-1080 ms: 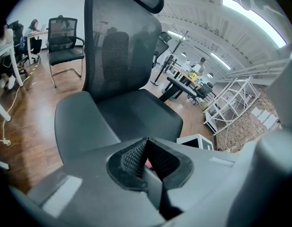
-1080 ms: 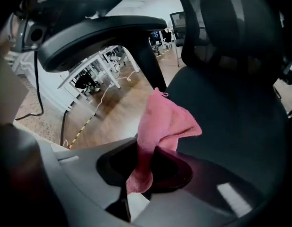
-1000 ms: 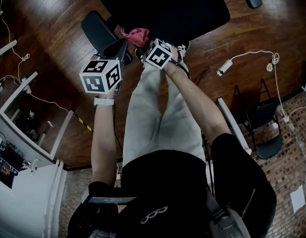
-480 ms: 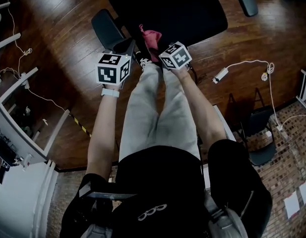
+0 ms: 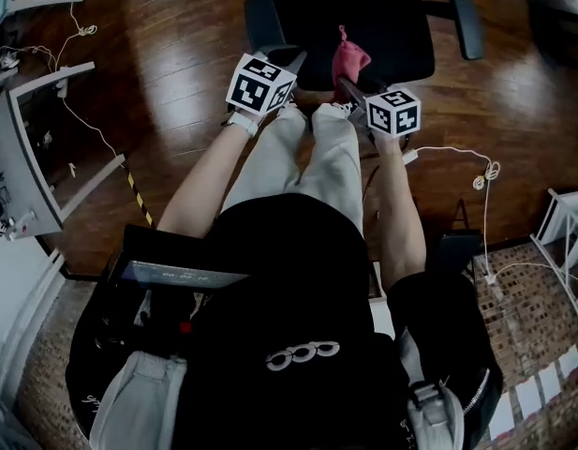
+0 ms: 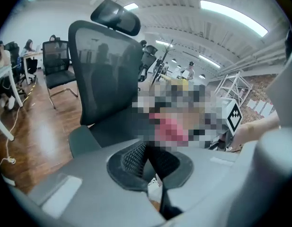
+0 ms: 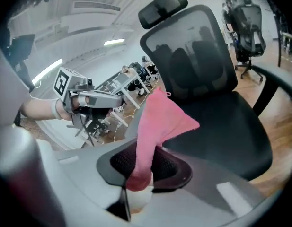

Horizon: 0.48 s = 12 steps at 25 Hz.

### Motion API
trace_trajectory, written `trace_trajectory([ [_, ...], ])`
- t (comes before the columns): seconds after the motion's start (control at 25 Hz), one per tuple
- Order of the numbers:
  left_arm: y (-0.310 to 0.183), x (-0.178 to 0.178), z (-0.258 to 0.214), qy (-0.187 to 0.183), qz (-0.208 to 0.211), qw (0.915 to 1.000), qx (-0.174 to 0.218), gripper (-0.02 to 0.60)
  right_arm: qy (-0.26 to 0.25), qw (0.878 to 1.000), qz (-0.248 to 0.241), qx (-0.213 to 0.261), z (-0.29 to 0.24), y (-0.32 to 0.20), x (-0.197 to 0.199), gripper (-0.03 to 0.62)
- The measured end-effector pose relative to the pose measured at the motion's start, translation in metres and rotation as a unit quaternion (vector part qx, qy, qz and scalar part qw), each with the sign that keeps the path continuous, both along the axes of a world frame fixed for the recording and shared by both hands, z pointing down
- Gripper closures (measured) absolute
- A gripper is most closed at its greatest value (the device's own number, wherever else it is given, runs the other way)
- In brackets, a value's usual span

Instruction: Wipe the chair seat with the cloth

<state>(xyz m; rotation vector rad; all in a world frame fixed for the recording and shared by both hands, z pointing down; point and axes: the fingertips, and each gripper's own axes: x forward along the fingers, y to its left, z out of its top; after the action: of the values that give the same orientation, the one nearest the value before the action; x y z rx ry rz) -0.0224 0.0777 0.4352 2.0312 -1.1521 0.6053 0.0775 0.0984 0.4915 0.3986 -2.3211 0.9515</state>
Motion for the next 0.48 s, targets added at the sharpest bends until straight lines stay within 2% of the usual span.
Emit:
trace_trajectory([
  [0.2,0.004,-0.019,-0.063,0.021,-0.033,0.9978,0.054,0.589,-0.011,0.999,-0.012,0.047,-0.071,-0.002,-0.006,0.523],
  [0.32,0.008,-0.022,-0.088,0.033,-0.044,0.9955,0.077,0.589,-0.031,0.998,0.009,0.05,-0.098,-0.005,-0.005,0.523],
  [0.48,0.011,-0.022,-0.1,0.047,-0.068,0.9924,0.091,0.589,-0.056,0.996,0.041,0.057,-0.116,-0.011,-0.002,0.523],
])
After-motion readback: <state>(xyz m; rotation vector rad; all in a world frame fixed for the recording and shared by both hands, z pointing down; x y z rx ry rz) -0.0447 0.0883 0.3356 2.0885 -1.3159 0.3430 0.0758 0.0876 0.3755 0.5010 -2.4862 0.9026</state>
